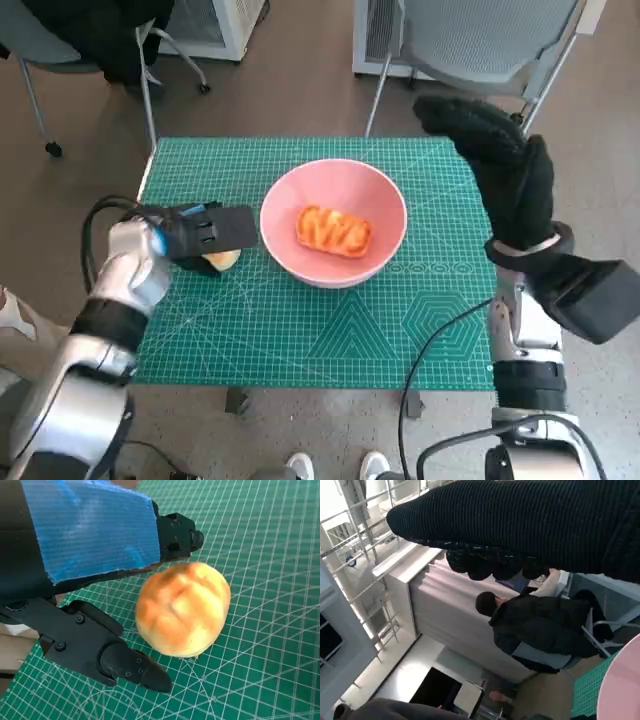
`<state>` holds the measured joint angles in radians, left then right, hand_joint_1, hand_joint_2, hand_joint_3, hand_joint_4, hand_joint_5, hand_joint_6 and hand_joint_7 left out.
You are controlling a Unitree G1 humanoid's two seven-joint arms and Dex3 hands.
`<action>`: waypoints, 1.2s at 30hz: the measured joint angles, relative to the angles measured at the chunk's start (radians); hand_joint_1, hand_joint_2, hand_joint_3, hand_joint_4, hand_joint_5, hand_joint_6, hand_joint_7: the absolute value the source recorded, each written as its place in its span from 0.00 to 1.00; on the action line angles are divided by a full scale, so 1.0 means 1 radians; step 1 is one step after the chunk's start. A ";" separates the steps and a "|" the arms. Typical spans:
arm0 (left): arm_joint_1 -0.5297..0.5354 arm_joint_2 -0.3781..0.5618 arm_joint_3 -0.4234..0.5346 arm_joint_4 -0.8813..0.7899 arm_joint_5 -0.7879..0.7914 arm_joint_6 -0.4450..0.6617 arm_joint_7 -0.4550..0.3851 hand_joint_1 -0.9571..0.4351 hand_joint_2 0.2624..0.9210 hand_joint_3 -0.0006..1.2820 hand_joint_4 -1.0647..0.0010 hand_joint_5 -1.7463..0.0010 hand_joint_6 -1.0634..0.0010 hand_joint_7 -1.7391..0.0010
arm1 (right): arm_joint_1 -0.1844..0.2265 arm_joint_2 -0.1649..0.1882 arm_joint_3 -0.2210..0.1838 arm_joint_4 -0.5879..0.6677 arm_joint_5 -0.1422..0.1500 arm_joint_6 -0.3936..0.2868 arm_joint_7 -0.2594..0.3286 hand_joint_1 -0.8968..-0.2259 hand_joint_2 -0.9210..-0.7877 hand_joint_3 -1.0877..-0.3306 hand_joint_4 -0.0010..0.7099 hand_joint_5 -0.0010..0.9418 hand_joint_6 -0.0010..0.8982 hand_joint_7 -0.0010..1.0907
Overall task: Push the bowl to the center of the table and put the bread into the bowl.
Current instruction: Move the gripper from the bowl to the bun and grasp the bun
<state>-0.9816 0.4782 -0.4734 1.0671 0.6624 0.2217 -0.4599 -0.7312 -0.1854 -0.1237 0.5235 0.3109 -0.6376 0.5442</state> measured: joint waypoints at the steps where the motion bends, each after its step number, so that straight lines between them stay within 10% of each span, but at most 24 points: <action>1: -0.010 -0.008 -0.004 0.027 0.001 -0.006 0.008 0.25 0.72 0.00 1.00 1.00 0.95 1.00 | 0.000 -0.001 -0.001 -0.001 0.000 0.000 0.001 0.29 0.00 0.38 0.20 0.00 0.00 0.44; 19: -0.067 -0.085 -0.001 0.233 -0.015 -0.063 0.264 0.50 0.75 0.01 0.91 0.99 0.78 0.97 | 0.015 -0.040 -0.011 -0.037 -0.004 0.001 0.003 0.28 0.00 0.38 0.21 0.01 0.00 0.44; 21: -0.067 -0.088 0.004 0.237 -0.015 -0.071 0.294 0.71 0.85 0.02 0.59 0.73 0.63 0.96 | 0.017 -0.041 -0.011 -0.041 -0.005 0.000 0.003 0.28 0.00 0.38 0.21 0.01 0.00 0.44; 24: -0.064 -0.091 0.005 0.238 -0.015 -0.086 0.347 0.88 0.93 0.03 0.40 0.46 0.44 0.92 | 0.020 -0.044 -0.010 -0.042 -0.006 0.000 0.002 0.28 0.00 0.38 0.21 0.01 0.00 0.44; 27: -0.058 -0.092 0.001 0.239 -0.008 -0.100 0.394 0.77 0.75 0.25 0.42 0.28 0.35 0.61 | 0.022 -0.045 -0.010 -0.043 -0.006 0.000 0.001 0.28 0.00 0.38 0.21 0.01 0.00 0.44; 31: -0.049 -0.092 -0.025 0.239 0.009 -0.117 0.459 0.71 0.58 0.46 0.48 0.15 0.33 0.44 | 0.023 -0.047 -0.011 -0.045 -0.008 0.000 -0.001 0.28 0.00 0.38 0.21 0.00 0.00 0.44; 36: -0.048 -0.088 -0.040 0.238 0.022 -0.123 0.471 0.69 0.76 0.29 0.41 0.23 0.38 0.37 | 0.023 -0.047 -0.010 -0.045 -0.011 0.001 -0.003 0.28 0.00 0.38 0.21 0.00 0.00 0.44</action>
<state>-1.0296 0.3899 -0.5131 1.3050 0.6845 0.0987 0.0115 -0.7082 -0.2329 -0.1342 0.4783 0.3000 -0.6371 0.5417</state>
